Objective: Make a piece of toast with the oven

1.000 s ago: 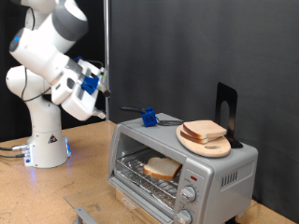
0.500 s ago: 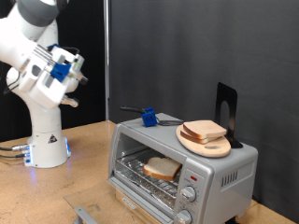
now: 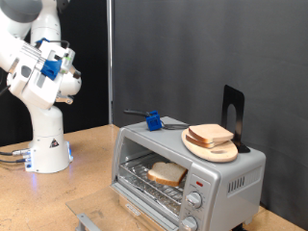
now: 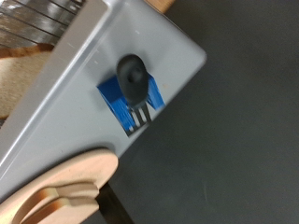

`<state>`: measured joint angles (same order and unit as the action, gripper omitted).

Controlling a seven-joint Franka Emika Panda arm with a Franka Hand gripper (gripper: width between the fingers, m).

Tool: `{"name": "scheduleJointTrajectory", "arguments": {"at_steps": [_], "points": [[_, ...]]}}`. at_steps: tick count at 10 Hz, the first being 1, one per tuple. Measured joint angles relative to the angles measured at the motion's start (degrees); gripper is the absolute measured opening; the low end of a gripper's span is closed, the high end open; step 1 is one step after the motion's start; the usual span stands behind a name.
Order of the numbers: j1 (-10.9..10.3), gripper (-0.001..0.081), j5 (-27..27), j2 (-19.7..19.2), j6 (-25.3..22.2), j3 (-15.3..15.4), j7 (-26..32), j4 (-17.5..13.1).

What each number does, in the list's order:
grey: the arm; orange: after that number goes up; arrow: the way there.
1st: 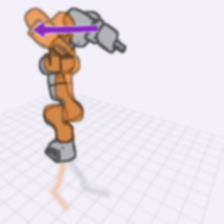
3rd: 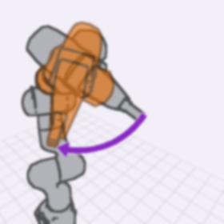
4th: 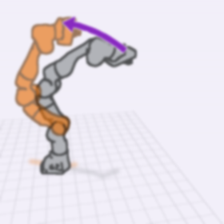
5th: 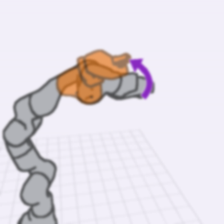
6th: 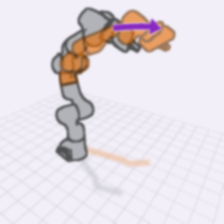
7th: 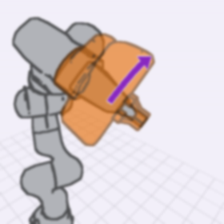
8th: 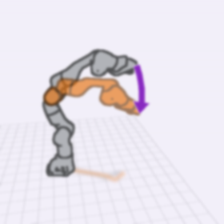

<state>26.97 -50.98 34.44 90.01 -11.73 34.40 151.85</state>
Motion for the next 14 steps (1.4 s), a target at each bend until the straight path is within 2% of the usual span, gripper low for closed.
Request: {"name": "scheduleJointTrajectory", "arguments": {"at_steps": [1, 3, 4, 5, 7, 8, 11, 14], "points": [[0.5, 0.0800, -1.0, -1.4, -0.2, -1.7, -1.7, -0.4], [2.0, 0.0800, -0.6, -5.6, 0.9, -2.4, -7.5, -1.8], [2.0, 0.0800, -0.6, -5.5, 0.0, -2.4, -6.6, -1.8], [2.0, 0.0800, 0.1, -5.6, -1.8, -2.5, -8.4, -2.0], [2.0, 0.0800, 0.9, -7.2, -2.9, -2.5, -17.1, -3.0], [2.0, 0.0800, 1.8, -9.2, -2.2, -2.4, -20.3, -4.1], [2.0, 0.0800, 4.5, -16.1, 4.8, -2.6, -18.6, -6.1], [2.0, 0.0800, 2.6, -22.7, 10.9, -2.8, -12.5, -7.5]]}}
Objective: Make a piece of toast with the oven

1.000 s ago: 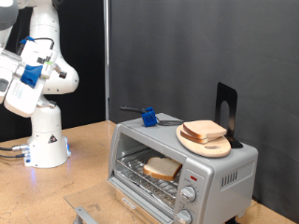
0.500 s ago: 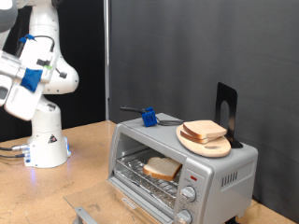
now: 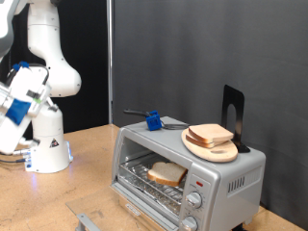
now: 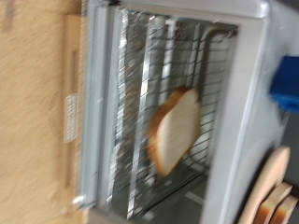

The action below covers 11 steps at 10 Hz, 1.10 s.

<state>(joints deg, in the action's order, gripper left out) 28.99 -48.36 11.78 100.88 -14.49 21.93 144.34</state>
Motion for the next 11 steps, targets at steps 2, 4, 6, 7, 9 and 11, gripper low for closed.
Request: {"name": "scheduleJointTrajectory", "arguments": {"at_steps": [2, 4, 6, 7, 9, 11], "points": [[0.0, 0.0800, -1.5, -2.0, 0.8, 0.1, 2.1, -0.6], [0.0, 0.0800, -2.1, -2.4, 1.2, 0.1, 2.7, 0.0], [-0.5, 0.0800, -3.6, -5.0, 8.5, 1.3, 4.1, 1.3], [-0.7, 0.0800, -4.2, -7.1, 11.9, 2.0, 4.4, 1.3], [-1.1, 0.0800, -6.9, -11.7, 17.7, 3.4, 6.9, 0.9], [-1.1, 0.0800, -8.5, -16.6, 19.0, 4.1, 10.9, -0.8]]}}
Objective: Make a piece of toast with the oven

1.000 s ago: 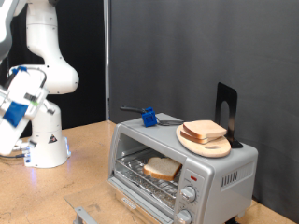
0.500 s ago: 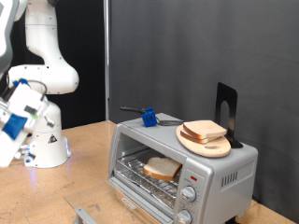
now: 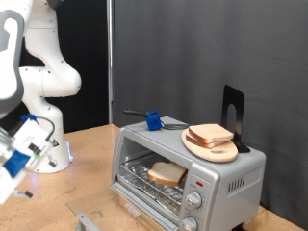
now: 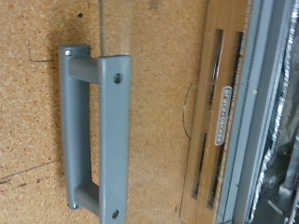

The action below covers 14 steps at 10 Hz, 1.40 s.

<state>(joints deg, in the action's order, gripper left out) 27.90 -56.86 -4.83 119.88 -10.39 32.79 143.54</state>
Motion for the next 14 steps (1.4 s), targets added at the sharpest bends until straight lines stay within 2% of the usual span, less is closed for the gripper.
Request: {"name": "scheduleJointTrajectory", "arguments": {"at_steps": [3, 8, 12, 14], "points": [[0.0, 0.0800, -2.7, -5.7, 0.9, 0.9, 5.8, -2.2], [-1.4, 0.0800, -6.9, -12.2, 3.2, 5.8, 6.8, -2.6], [-3.0, 0.0800, -8.4, -12.8, 3.3, 9.1, 8.2, -0.3], [-2.8, 0.0800, -8.0, -11.1, -1.9, 9.2, 8.2, 0.5]]}}
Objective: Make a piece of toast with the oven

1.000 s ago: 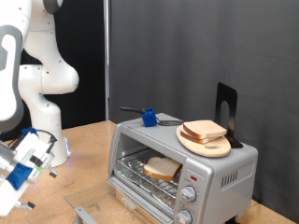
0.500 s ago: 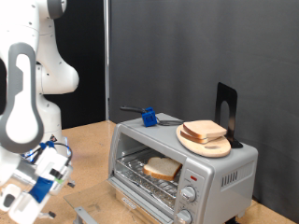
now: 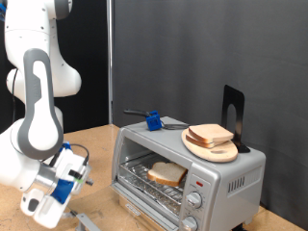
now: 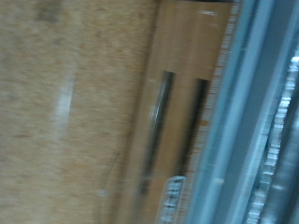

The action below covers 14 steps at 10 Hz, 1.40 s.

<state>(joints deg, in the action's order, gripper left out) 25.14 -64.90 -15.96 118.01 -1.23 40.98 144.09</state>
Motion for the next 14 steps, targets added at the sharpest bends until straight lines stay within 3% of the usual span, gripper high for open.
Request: {"name": "scheduleJointTrajectory", "arguments": {"at_steps": [3, 5, 9, 14], "points": [[1.6, 0.0800, 0.6, 4.7, -9.4, -0.8, -2.8, 0.7], [1.7, 0.0800, 0.6, 8.4, -12.0, -0.9, -5.7, 1.5], [0.8, 0.0800, -2.1, 15.6, -15.0, 1.3, -7.2, 3.6], [-2.8, 0.0800, -8.1, 23.5, -13.8, 6.7, -10.1, 7.9]]}}
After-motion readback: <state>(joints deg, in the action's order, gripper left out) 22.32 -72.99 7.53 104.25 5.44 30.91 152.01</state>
